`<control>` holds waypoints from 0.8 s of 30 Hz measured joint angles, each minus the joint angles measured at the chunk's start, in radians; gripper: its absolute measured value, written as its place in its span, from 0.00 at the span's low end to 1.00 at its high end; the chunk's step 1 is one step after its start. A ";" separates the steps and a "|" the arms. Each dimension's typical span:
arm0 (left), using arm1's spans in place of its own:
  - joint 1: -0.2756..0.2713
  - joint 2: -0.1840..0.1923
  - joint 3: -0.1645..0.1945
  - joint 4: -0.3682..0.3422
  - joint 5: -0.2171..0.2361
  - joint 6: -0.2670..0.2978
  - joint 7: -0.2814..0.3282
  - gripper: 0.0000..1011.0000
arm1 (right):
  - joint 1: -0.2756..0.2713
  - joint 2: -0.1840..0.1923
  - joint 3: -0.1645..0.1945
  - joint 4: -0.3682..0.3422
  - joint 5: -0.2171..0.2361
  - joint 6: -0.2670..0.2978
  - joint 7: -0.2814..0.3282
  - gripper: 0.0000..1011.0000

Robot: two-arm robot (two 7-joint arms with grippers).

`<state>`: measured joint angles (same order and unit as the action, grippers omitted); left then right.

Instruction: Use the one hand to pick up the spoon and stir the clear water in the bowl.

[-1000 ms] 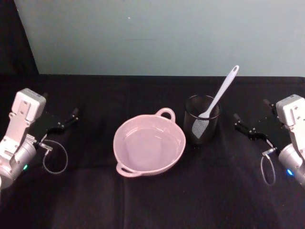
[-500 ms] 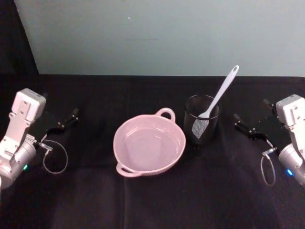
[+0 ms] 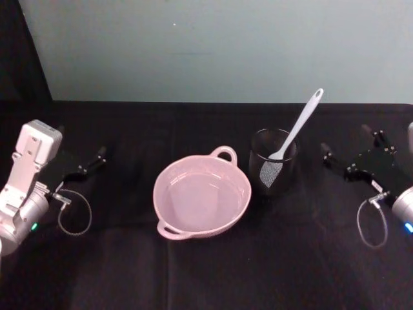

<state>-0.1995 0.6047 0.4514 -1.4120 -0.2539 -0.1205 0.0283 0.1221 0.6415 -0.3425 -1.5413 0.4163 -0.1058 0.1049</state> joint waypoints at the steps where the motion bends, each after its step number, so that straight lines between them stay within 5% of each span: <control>1: 0.000 0.000 0.000 0.000 0.000 0.000 0.000 1.00 | -0.001 -0.001 0.010 -0.004 0.024 0.014 0.013 0.99; 10: 0.000 0.000 0.000 0.000 0.000 0.000 0.000 1.00 | 0.042 -0.047 0.101 0.008 0.304 0.248 0.157 0.99; 19: 0.000 0.000 0.000 0.000 0.000 0.000 0.000 1.00 | 0.117 -0.097 0.111 0.056 0.445 0.410 0.184 0.99; 24: 0.000 0.000 0.000 0.000 0.000 0.000 0.000 1.00 | 0.151 -0.118 0.100 0.080 0.489 0.457 0.169 0.99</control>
<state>-0.1995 0.6047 0.4514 -1.4120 -0.2539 -0.1205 0.0283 0.2727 0.5236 -0.2423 -1.4611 0.9054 0.3508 0.2737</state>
